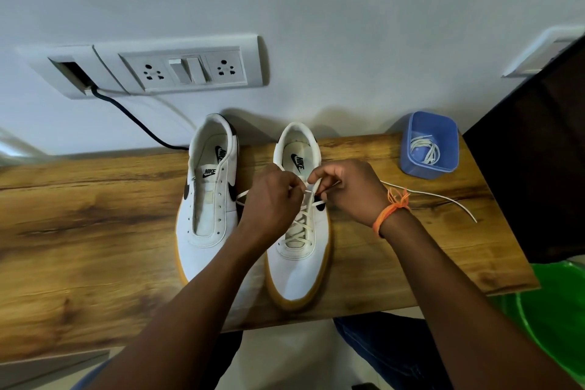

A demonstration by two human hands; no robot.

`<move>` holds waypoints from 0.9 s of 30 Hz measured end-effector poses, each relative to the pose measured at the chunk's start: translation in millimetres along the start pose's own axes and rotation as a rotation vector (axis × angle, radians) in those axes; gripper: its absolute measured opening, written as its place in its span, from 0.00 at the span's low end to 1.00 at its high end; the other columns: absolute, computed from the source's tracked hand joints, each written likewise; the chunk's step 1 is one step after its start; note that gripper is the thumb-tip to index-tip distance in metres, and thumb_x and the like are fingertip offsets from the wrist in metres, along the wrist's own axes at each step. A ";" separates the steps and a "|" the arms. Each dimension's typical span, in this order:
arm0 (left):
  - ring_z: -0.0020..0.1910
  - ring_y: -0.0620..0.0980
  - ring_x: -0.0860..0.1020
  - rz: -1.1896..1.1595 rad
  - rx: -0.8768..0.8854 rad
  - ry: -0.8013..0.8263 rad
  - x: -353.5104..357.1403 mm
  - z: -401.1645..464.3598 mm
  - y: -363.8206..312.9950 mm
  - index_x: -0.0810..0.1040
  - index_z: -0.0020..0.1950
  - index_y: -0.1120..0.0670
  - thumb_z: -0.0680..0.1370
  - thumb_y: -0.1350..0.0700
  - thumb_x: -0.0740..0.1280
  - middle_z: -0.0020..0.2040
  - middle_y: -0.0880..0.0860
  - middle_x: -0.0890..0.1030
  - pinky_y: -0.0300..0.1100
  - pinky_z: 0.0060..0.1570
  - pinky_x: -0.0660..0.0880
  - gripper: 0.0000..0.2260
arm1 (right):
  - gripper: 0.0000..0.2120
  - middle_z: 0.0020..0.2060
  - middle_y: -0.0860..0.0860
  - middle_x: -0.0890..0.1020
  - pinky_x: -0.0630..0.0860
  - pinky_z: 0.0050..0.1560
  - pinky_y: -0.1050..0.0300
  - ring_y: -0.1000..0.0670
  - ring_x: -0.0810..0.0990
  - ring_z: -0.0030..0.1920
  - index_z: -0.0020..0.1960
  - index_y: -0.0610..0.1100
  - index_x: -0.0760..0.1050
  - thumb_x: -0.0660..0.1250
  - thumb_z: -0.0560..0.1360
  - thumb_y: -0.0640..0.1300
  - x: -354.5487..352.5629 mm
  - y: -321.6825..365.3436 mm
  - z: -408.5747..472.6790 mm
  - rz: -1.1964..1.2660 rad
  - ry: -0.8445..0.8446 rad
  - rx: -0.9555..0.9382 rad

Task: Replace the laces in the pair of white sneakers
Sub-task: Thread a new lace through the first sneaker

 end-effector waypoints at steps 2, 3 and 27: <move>0.40 0.50 0.80 0.006 0.002 -0.011 0.2 -1.9 -1.2 0.86 0.44 0.55 0.77 0.57 0.69 0.44 0.54 0.80 0.49 0.41 0.79 0.06 | 0.14 0.37 0.51 0.83 0.71 0.39 0.72 0.55 0.81 0.39 0.46 0.48 0.83 0.74 0.67 0.31 -1.4 1.5 -1.0 0.019 -0.017 0.036; 0.41 0.51 0.80 0.011 0.003 -0.017 -0.2 -2.9 -2.4 0.86 0.44 0.55 0.76 0.57 0.69 0.44 0.54 0.80 0.50 0.42 0.79 0.06 | 0.13 0.37 0.51 0.83 0.71 0.39 0.71 0.54 0.80 0.39 0.45 0.48 0.82 0.76 0.67 0.32 -1.5 2.1 -1.4 0.027 -0.026 0.048; 0.49 0.52 0.78 -0.041 -0.062 -0.016 2.6 -9.3 -8.6 0.87 0.49 0.49 0.77 0.56 0.70 0.49 0.53 0.78 0.48 0.47 0.77 0.06 | 0.27 0.33 0.53 0.83 0.79 0.47 0.58 0.56 0.83 0.39 0.62 0.49 0.76 0.78 0.66 0.34 6.5 5.3 -3.0 0.013 -0.098 0.048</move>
Point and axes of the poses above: each hand's wrist, its own z-axis towards the middle knuckle, its own x-axis out of the palm, y = z × x, the point moved 1 cm from there along z, towards the middle knuckle
